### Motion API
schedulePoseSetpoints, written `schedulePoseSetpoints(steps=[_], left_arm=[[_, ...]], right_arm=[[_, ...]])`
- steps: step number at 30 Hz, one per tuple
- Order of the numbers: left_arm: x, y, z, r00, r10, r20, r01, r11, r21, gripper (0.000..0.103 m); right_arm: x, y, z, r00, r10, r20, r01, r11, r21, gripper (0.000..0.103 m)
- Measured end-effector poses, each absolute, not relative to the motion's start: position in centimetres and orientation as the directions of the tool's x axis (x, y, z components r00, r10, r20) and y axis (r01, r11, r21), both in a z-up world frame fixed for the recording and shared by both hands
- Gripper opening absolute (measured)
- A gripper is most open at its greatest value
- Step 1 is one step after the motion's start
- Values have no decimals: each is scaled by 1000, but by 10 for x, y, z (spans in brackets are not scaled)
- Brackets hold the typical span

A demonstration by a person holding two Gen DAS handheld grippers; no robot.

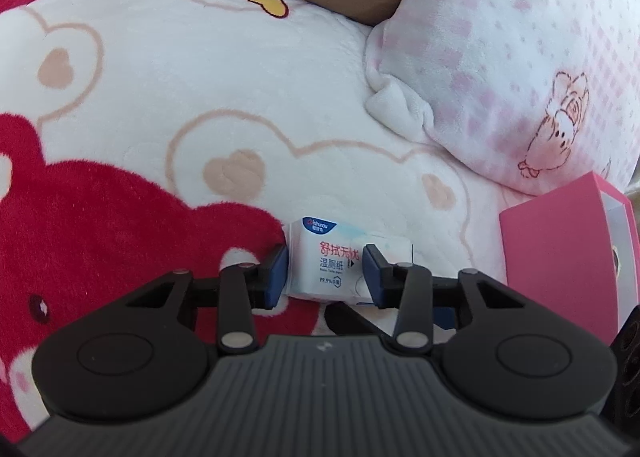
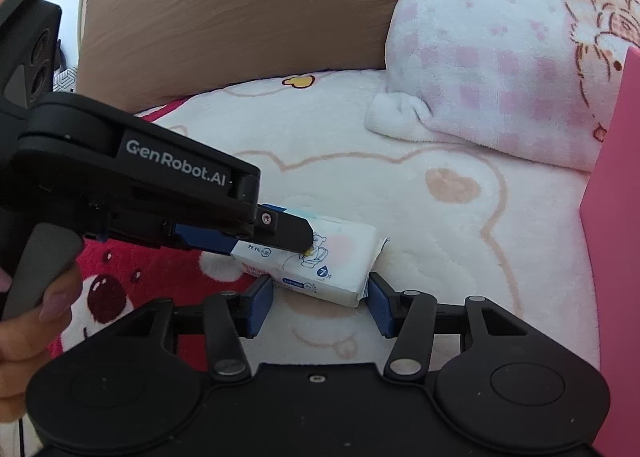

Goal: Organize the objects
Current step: 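Close the left gripper on the white wet-wipes packet, then lift the wet-wipes packet with the left gripper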

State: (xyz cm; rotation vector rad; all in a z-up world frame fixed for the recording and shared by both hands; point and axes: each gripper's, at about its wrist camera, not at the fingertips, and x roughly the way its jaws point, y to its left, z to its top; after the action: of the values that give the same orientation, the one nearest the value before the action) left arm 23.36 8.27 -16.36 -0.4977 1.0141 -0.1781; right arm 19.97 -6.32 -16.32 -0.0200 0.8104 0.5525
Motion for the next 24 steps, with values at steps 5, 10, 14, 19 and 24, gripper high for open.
schedulePoseSetpoints(steps=[5,10,14,19,24], left_arm=[[228,82,-161,517,-373,-771,-88,873,-480,39],[219,83,-157,514,-378,-770,-81,872,-482,39],[208,83,-153,499,-393,-772,-69,870,-488,38],[195,80,-144,494,-392,-776,-54,877,-478,38],[182,73,-135,495,-361,-791,-40,900,-435,38]], right_arm=[[193,-57,-161,574,429,-697,-487,864,130,57],[185,-56,-155,570,417,-708,-490,864,114,57],[175,-58,-150,557,414,-720,-498,860,109,57],[165,-61,-144,536,417,-734,-499,858,122,57],[156,-61,-137,520,422,-743,-505,853,132,58]])
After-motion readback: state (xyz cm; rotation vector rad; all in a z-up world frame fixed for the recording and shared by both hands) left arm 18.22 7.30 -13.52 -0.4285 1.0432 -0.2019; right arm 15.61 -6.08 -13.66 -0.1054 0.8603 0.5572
